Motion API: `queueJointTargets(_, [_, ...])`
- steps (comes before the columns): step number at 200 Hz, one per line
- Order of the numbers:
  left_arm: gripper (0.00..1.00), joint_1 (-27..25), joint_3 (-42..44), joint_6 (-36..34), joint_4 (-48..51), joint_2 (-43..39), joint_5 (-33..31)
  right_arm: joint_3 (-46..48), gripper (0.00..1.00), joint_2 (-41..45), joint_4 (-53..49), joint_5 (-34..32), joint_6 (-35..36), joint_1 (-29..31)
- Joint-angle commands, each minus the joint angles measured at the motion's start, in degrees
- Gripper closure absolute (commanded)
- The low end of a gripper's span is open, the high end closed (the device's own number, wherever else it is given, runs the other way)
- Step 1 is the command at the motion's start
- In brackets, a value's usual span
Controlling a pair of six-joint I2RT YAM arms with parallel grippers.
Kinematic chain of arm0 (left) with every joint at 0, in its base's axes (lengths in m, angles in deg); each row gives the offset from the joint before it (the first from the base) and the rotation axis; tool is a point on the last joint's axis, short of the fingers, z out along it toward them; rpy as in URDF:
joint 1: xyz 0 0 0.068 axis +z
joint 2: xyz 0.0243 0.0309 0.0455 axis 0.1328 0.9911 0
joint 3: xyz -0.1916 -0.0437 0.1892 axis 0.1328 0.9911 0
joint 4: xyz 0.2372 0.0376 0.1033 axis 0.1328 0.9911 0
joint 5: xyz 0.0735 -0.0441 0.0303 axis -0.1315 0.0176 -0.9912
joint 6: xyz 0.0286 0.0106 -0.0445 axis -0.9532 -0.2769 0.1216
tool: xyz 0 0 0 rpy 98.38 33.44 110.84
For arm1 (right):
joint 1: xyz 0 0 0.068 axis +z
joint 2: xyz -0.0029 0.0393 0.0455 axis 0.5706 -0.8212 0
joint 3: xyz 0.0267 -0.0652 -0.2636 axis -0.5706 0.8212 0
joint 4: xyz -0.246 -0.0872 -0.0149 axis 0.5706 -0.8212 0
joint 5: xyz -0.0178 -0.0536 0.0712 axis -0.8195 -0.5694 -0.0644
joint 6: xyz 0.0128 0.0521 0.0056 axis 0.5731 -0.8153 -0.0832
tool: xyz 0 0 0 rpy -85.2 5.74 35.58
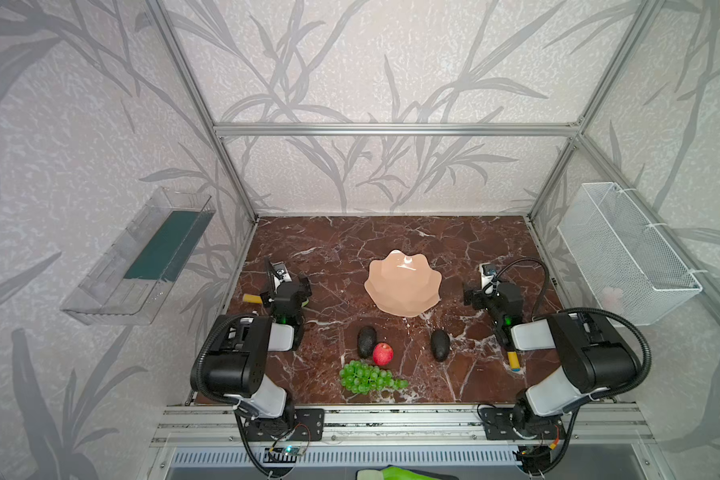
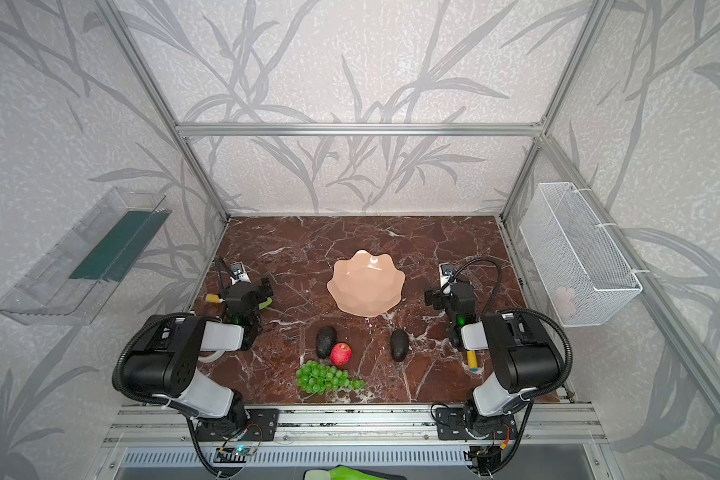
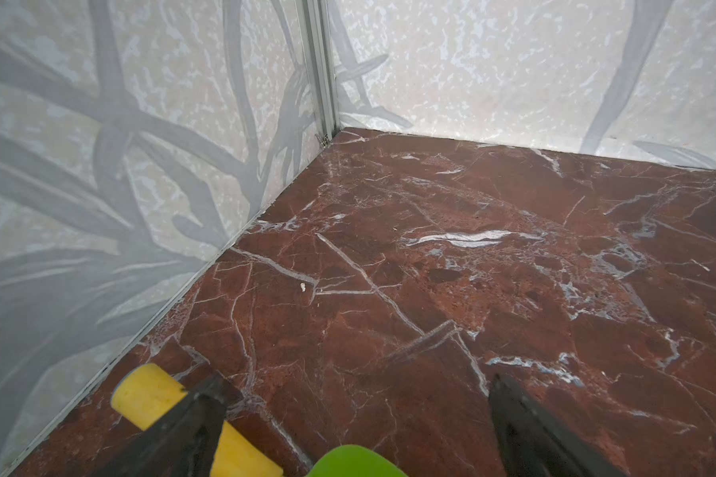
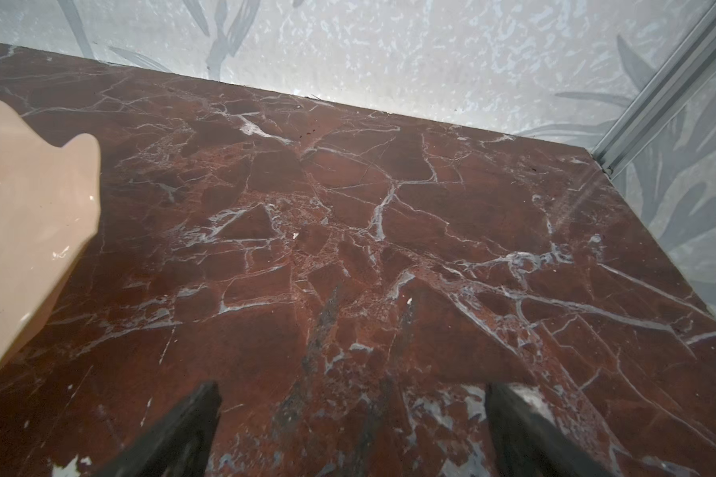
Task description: Place and organize the fake fruits in the fruit bowl
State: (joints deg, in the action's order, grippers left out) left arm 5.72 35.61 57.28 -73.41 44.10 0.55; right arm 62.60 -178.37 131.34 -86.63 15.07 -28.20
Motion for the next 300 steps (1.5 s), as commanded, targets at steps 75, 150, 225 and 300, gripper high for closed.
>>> queueJointTargets(75, [0.01, 0.05, -0.17, -0.46, -1.78, 0.42, -0.88, -1.02, 0.01, 0.91, 0.71, 0.27, -0.29, -0.26])
queueJointTargets(150, [0.01, -0.02, -0.21, -0.39, -1.67, 0.46, -0.86, -1.08, 0.01, 0.92, 0.6, 0.27, -0.4, -0.26])
queueJointTargets(225, [0.01, 0.03, -0.23, -0.44, -1.9, 0.4, -0.81, -0.89, 0.01, 0.95, 0.88, 0.01, -0.31, -0.26])
queueJointTargets(300, [0.02, -5.43, -9.08, 5.23, 29.77, -18.26, -5.7, -22.01, 0.01, 22.4, -51.48, -11.65, -25.83, 3.81])
